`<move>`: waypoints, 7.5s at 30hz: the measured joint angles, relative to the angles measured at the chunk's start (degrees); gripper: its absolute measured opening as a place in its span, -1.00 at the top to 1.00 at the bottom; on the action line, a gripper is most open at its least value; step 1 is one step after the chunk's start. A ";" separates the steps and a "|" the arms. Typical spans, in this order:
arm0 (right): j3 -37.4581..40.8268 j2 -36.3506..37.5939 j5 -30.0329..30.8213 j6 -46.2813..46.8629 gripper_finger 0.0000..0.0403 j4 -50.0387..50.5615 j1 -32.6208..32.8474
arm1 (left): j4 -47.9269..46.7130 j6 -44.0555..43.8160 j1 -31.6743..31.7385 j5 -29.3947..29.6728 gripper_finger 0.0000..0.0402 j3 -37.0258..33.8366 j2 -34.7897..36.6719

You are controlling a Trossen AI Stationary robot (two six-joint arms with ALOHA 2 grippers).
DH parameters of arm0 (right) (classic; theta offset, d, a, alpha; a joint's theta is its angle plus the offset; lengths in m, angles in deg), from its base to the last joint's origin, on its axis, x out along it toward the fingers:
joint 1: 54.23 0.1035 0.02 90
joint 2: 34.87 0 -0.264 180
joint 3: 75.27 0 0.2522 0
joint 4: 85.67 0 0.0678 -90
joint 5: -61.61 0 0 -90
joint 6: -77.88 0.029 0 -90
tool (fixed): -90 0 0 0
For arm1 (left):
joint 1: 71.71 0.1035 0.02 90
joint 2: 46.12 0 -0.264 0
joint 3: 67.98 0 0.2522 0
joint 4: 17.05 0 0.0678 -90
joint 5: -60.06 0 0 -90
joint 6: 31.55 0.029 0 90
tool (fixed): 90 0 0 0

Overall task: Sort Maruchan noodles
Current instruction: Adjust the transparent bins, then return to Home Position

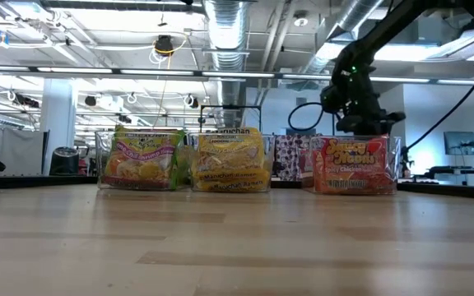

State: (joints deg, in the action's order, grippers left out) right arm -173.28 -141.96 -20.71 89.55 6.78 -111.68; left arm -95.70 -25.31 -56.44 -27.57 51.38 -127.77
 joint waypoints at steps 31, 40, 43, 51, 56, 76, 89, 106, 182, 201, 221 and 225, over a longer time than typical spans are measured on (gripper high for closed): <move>-8.90 -0.11 0.63 0.33 0.65 -2.07 4.95 | -1.88 1.16 0.00 0.00 0.39 0.00 0.00; -18.27 1.71 -9.07 -9.41 0.65 11.64 13.45 | -3.28 1.07 0.00 -0.02 0.39 0.00 0.00; -18.25 2.85 -12.95 -10.08 0.65 11.11 17.60 | -3.26 1.07 0.00 -0.02 0.39 0.00 0.00; -15.40 3.23 -13.66 -9.14 0.65 10.91 27.93 | -3.21 1.07 -0.01 -0.02 0.39 0.00 0.00; -10.19 3.20 -13.66 -7.18 0.65 9.49 32.59 | -3.13 1.07 0.00 0.00 0.39 0.00 0.00; -0.80 3.26 -14.53 -3.95 0.65 -4.87 35.29 | -1.79 1.21 0.00 -0.02 0.39 0.00 0.00; -0.69 2.45 -15.39 -2.58 0.65 -8.81 34.55 | -2.95 1.51 0.00 -0.02 0.39 0.00 0.00; -5.09 17.45 -16.48 -10.11 0.65 -30.94 35.24 | 3.40 -4.81 -2.90 -5.55 0.39 -5.17 4.97; 15.18 64.79 7.32 -0.84 0.65 -39.76 59.23 | 63.98 -18.02 -9.99 -0.50 0.39 -104.13 80.83; 68.44 89.76 -2.01 6.51 0.65 -85.33 60.48 | 63.93 -16.41 -9.99 -0.09 0.39 -104.10 80.81; 83.77 106.22 -10.85 4.61 0.65 -87.98 60.42 | 63.91 -16.58 -9.98 -0.04 0.39 -104.10 80.81; 83.76 106.99 -10.84 4.51 0.65 -84.34 60.16 | 63.89 -16.40 -9.99 -0.02 0.39 -104.10 80.81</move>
State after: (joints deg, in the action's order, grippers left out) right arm -89.52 -34.97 -31.55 94.05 -77.56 -51.53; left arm -31.81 -41.71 -66.43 -27.59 -52.72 -46.96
